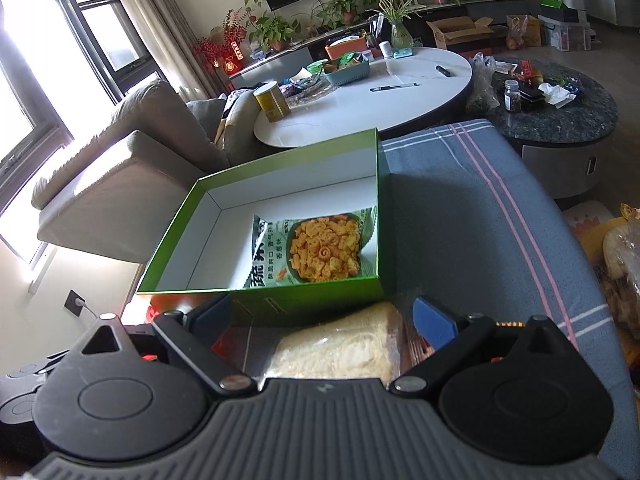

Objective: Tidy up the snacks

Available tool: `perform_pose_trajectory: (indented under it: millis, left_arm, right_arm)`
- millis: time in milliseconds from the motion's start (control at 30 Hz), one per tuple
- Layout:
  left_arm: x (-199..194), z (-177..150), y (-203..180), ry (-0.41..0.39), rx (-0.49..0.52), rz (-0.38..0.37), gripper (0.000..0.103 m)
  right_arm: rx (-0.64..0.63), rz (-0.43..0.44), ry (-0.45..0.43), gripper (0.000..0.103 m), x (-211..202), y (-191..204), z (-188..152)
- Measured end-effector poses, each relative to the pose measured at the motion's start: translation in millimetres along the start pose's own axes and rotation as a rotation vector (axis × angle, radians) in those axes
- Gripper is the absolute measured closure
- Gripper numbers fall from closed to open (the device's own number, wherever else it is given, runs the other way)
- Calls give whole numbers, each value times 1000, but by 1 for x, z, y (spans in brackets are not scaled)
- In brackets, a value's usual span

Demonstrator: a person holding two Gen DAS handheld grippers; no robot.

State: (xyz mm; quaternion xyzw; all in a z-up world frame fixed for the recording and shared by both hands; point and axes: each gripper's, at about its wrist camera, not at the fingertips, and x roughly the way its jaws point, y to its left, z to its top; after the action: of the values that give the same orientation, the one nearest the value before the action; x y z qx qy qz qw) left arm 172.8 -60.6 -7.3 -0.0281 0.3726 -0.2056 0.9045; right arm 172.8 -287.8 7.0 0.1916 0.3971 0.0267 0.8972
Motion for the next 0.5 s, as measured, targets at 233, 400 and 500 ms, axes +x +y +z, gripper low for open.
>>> perform_pose_trajectory:
  millis: [233,400,500]
  left_arm:
    - [-4,-16,-14,23,15,-40,41]
    - [-4,-25,-22,46,31,-51,41]
    - [-4,-29,-19,54,12,-35,41]
  right_arm:
    - [-12,-64,25,21,-3,-21,-18]
    - [41,-95,58,21,2,-37,-35]
    - [46,-90,85,20,6,-39,-45]
